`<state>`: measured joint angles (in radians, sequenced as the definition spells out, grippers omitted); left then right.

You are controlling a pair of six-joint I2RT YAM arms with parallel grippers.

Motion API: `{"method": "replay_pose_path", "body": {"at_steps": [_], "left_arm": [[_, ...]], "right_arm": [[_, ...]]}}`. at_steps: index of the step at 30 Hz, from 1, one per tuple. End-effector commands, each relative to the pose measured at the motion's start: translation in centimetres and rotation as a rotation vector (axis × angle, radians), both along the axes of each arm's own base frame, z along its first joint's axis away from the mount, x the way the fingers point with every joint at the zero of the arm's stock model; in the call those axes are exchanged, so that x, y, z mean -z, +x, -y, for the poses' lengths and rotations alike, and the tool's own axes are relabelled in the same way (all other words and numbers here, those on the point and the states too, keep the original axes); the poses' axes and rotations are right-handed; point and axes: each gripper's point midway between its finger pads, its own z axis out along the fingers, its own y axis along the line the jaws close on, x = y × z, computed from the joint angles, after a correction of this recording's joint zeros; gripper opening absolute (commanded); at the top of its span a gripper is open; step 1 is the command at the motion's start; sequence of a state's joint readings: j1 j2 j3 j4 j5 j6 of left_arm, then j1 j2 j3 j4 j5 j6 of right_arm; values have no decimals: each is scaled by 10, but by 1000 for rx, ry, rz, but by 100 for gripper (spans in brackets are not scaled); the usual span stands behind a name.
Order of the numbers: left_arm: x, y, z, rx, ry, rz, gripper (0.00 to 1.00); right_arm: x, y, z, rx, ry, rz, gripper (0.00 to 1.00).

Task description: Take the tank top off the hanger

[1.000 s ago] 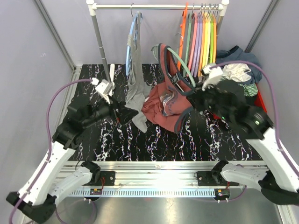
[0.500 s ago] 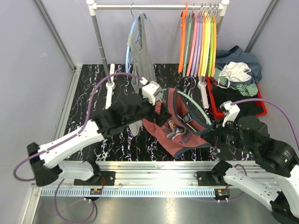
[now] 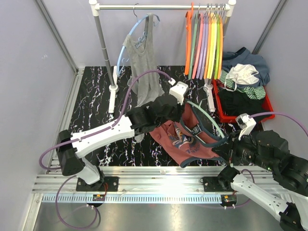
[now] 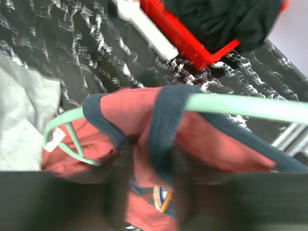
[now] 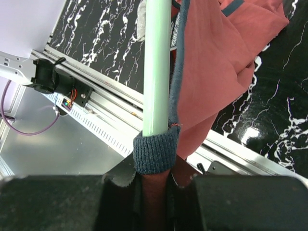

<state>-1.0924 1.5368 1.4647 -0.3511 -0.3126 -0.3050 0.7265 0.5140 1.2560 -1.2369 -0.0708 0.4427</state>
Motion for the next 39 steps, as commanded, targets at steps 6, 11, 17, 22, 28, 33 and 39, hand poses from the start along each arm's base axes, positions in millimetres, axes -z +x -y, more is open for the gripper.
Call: {"method": "replay_pose_path", "body": {"at_steps": [6, 11, 17, 22, 28, 33, 39], "left_arm": [[-30, 25, -27, -169, 42, 111, 0], [-35, 64, -76, -263, 77, 133, 0], [26, 110, -112, -355, 183, 55, 0], [86, 121, -116, -331, 232, -88, 0], [132, 104, -115, -261, 200, -206, 0], [132, 75, -97, -140, 105, -263, 0], [110, -19, -63, 105, -48, -288, 0]], "right_arm": [[-7, 7, 13, 91, -4, 21, 0], [0, -3, 17, 93, -4, -27, 0], [-26, -27, 28, 67, 118, 42, 0], [-45, -42, 44, 80, 191, 117, 0], [-60, -49, 61, 119, 260, 208, 0], [-64, -37, 88, 279, 273, 268, 0], [-55, -10, 93, 401, 230, 277, 0]]}}
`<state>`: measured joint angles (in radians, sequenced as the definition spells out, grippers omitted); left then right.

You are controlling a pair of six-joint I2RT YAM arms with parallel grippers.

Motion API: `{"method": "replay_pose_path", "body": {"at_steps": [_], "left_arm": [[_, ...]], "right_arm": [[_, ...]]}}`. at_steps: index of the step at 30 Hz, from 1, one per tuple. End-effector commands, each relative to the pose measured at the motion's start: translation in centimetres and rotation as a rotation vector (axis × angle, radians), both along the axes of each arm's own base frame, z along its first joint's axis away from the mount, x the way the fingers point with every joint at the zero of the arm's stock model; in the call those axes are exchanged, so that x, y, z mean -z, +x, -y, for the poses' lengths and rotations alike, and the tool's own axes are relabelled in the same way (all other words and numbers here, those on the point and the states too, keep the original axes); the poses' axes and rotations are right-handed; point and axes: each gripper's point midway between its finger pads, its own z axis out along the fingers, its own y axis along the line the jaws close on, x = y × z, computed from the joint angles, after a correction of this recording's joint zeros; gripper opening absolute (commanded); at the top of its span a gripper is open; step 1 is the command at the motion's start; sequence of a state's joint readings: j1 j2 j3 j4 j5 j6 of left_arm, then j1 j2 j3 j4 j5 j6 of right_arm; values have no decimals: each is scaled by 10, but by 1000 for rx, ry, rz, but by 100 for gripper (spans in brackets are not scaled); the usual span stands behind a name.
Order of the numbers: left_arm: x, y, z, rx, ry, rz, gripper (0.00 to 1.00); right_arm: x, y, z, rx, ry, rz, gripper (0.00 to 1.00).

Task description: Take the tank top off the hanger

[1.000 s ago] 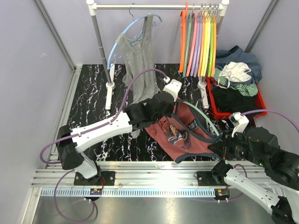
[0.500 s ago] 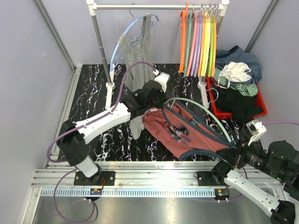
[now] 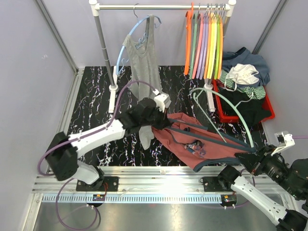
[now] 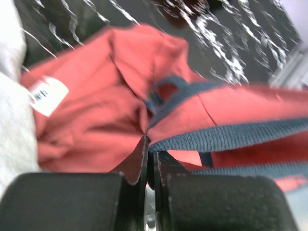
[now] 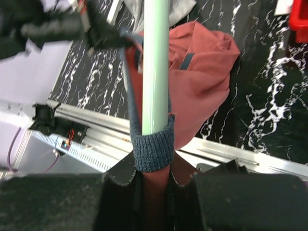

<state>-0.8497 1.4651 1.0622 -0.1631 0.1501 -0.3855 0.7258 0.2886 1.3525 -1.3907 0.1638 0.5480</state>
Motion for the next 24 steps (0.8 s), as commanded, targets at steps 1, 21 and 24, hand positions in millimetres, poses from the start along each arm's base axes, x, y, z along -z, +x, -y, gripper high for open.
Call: {"method": "replay_pose_path", "body": {"at_steps": [1, 21, 24], "left_arm": [[-6, -31, -14, 8, -5, 27, 0], [-105, -90, -56, 190, 260, 574, 99], [-90, -98, -42, 252, 366, 685, 99]], "right_arm": [[-37, 21, 12, 127, 94, 146, 0], [20, -8, -130, -666, -60, -253, 0], [10, -10, -141, -729, -27, -250, 0]]}}
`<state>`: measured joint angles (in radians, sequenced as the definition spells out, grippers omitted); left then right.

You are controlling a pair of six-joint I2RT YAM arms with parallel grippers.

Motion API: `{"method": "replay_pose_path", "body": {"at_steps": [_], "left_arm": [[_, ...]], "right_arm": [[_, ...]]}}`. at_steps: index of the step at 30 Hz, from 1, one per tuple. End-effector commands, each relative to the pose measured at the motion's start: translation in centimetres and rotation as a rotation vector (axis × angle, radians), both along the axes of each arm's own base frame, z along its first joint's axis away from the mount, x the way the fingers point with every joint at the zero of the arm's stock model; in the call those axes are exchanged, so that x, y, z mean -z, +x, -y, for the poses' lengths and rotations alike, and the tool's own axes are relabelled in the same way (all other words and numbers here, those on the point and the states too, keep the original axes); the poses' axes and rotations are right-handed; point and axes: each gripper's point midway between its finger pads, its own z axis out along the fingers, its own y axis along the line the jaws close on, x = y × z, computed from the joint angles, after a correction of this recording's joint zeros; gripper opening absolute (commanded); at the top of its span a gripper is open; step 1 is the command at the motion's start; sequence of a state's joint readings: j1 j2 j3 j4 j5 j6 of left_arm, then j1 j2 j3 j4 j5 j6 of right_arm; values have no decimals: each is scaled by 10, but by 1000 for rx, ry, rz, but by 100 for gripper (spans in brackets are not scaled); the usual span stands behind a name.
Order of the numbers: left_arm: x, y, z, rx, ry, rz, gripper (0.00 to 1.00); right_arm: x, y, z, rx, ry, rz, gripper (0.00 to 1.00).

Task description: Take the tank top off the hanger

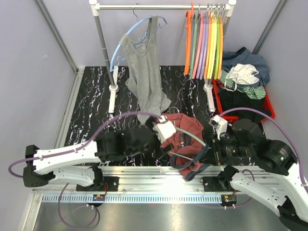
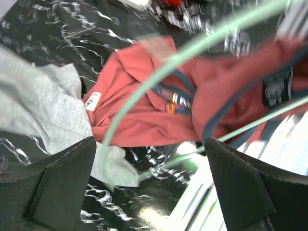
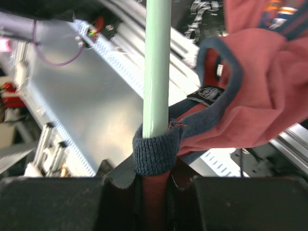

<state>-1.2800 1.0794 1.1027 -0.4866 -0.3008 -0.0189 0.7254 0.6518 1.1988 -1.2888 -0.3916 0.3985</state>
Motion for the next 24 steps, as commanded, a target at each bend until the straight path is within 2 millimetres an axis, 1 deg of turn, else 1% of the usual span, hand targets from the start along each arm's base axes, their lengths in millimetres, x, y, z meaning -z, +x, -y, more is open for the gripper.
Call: {"method": "replay_pose_path", "body": {"at_steps": [1, 2, 3, 5, 6, 7, 8, 9, 10, 11, 12, 13, 15, 16, 17, 19, 20, 21, 22, 23, 24], "left_arm": [[10, 5, 1, 34, 163, 201, 99], [8, 3, 5, 46, 149, 214, 99], [15, 2, 3, 54, 166, 224, 99], [7, 6, 1, 32, 120, 263, 99], [5, 10, -2, 22, 120, 290, 99], [6, 14, -11, -8, 123, 314, 93], [0, 15, -12, -26, 97, 335, 89], [-4, 18, -16, -39, 97, 358, 84], [-7, 19, -22, -63, 88, 375, 72], [-14, 20, -23, -75, 58, 387, 67], [-14, 21, -26, -80, 55, 397, 63], [-21, 20, -30, -83, 30, 404, 56], [-26, 19, -32, -82, 12, 412, 52], [-30, 17, -34, -78, -6, 412, 52], [-32, 16, -35, -73, -11, 411, 60], [-42, 8, -34, -39, -61, 391, 68], [-45, 5, -35, -24, -74, 385, 75], [-47, 1, -33, 1, -94, 379, 80], [-51, -3, -34, 17, -112, 372, 83], [-48, -6, -34, 41, -99, 358, 84], [-55, -11, -32, 59, -120, 338, 85]], "right_arm": [[-42, -5, -29, -164, 186, 82, 0], [-46, -8, -33, -191, 206, 71, 0], [-48, -10, -35, -208, 216, 63, 0], [-49, -16, -39, -254, 235, 33, 0], [-52, -26, -41, -305, 258, 1, 0], [-50, -30, -41, -330, 259, -15, 0], [-47, -34, -40, -344, 251, -48, 0], [-44, -35, -39, -344, 239, -56, 0], [-40, -35, -37, -345, 224, -58, 0], [-36, -37, -34, -339, 204, -75, 0], [-34, -38, -33, -344, 198, -85, 0], [-31, -39, -33, -346, 193, -96, 0], [-28, -39, -32, -339, 182, -104, 0], [-26, -38, -31, -328, 170, -105, 0], [-22, -35, -29, -308, 149, -102, 0], [-20, -35, -28, -300, 141, -102, 0], [-20, -36, -27, -304, 144, -104, 0], [-21, -36, -27, -306, 145, -102, 0], [-21, -36, -26, -303, 140, -99, 0], [-20, -32, -25, -282, 123, -84, 0], [-20, -31, -24, -276, 120, -80, 0]]}}
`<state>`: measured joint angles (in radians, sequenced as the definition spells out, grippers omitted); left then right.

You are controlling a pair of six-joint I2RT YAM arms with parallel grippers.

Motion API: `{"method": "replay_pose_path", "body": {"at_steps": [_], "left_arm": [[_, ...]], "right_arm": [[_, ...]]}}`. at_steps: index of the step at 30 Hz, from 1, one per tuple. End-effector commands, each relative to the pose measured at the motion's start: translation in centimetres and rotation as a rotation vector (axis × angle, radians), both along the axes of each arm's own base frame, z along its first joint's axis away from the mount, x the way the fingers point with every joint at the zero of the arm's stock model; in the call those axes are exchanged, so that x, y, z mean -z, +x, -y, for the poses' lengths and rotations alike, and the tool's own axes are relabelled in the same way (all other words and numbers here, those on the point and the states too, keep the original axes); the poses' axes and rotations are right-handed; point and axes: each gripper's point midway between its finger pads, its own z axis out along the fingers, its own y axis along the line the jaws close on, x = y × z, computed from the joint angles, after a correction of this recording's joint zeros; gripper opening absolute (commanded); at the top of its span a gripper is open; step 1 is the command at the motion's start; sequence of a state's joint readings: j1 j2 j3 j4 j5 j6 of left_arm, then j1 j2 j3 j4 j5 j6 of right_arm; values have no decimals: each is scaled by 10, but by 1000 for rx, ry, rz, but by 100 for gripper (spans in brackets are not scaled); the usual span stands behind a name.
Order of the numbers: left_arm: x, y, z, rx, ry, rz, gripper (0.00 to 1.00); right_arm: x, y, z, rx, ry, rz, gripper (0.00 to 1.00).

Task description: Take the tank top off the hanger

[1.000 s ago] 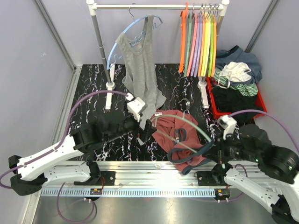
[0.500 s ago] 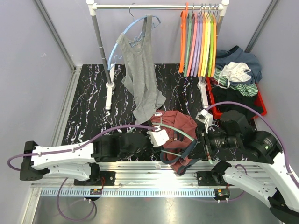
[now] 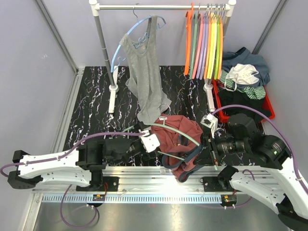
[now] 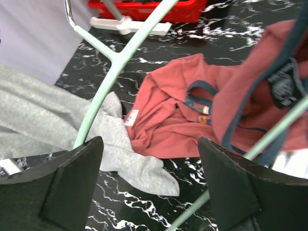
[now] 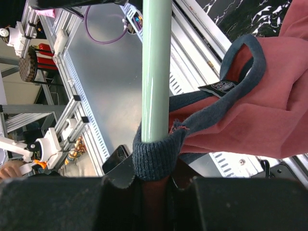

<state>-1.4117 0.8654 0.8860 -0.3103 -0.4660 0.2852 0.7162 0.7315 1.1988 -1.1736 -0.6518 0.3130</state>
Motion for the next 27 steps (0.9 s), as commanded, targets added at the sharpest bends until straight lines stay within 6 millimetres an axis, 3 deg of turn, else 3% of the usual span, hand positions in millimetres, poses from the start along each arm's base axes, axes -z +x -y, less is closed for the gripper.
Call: {"method": "replay_pose_path", "body": {"at_steps": [1, 2, 7, 10, 13, 21, 22, 23, 25, 27], "left_arm": [[-47, -8, 0, 43, -139, -17, 86], [-43, -14, 1, 67, -121, -51, 86], [-64, -43, 7, 216, -155, -135, 88], [-69, -30, -2, 147, -189, -81, 90], [-54, -21, -1, 122, -138, -26, 93], [4, -12, 25, 116, 106, -19, 91], [4, -9, 26, 105, 107, -13, 88], [7, -8, 26, 101, 119, -10, 74], [10, -3, 26, 71, 133, -4, 58], [10, 5, 22, 23, 142, 16, 21]], "right_arm": [[1, -20, 10, -43, -24, -51, 0], [1, -19, 10, -40, -27, -54, 0], [1, -12, 9, -19, -44, -38, 0], [-1, -15, 8, -35, -35, -53, 0], [-2, -15, 6, -43, -24, -51, 0], [-23, -33, 1, -144, 83, -56, 0], [-23, -34, 1, -151, 88, -60, 0], [-23, -34, 1, -151, 88, -60, 0], [-24, -33, 1, -145, 91, -47, 0], [-22, -28, 1, -119, 77, -37, 1]]}}
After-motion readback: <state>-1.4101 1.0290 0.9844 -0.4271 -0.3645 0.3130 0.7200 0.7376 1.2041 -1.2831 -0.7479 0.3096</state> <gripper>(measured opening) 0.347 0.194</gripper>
